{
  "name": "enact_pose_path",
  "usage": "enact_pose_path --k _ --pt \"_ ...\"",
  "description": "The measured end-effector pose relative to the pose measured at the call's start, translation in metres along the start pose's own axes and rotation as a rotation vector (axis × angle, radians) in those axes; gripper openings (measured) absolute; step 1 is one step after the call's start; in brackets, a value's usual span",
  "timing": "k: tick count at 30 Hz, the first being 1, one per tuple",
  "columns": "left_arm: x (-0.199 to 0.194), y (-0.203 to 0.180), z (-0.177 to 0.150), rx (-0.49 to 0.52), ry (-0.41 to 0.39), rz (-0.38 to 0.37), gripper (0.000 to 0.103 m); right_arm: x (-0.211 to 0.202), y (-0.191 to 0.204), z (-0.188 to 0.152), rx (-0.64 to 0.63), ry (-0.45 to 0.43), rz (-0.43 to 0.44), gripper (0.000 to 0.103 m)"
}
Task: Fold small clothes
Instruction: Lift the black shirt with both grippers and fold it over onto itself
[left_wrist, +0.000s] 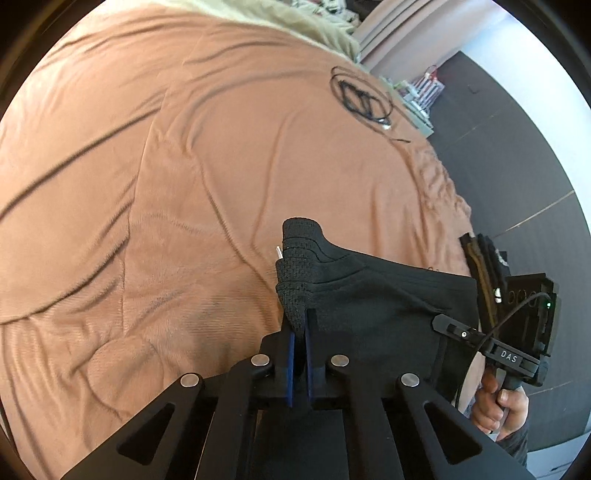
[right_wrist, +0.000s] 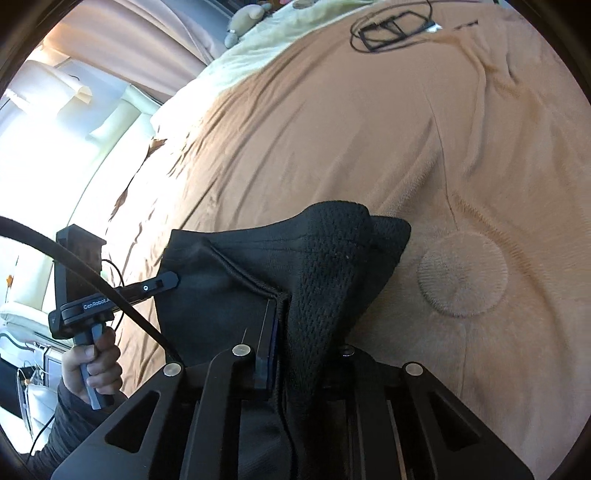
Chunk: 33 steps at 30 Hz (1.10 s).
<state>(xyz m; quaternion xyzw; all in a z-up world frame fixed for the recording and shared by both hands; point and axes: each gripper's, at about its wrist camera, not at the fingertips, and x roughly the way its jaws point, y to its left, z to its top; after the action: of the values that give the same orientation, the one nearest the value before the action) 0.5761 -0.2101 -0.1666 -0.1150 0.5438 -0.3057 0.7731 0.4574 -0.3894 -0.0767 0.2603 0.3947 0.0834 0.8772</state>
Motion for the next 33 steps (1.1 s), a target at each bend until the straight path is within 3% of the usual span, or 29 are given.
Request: enact_pose_path --k 14,33 --pt "-0.091 -0.036 -0.029 0.009 -0.145 -0.035 0.004 -0.079 0.062 -0.036 -0.102 -0.078 0.017 0.01" --pt "-0.227 -0.089 -0.091 0.086 -0.337 -0.084 0.004 -0.211 0.147 -0.12 -0.268 -0.221 0.029 0.009"
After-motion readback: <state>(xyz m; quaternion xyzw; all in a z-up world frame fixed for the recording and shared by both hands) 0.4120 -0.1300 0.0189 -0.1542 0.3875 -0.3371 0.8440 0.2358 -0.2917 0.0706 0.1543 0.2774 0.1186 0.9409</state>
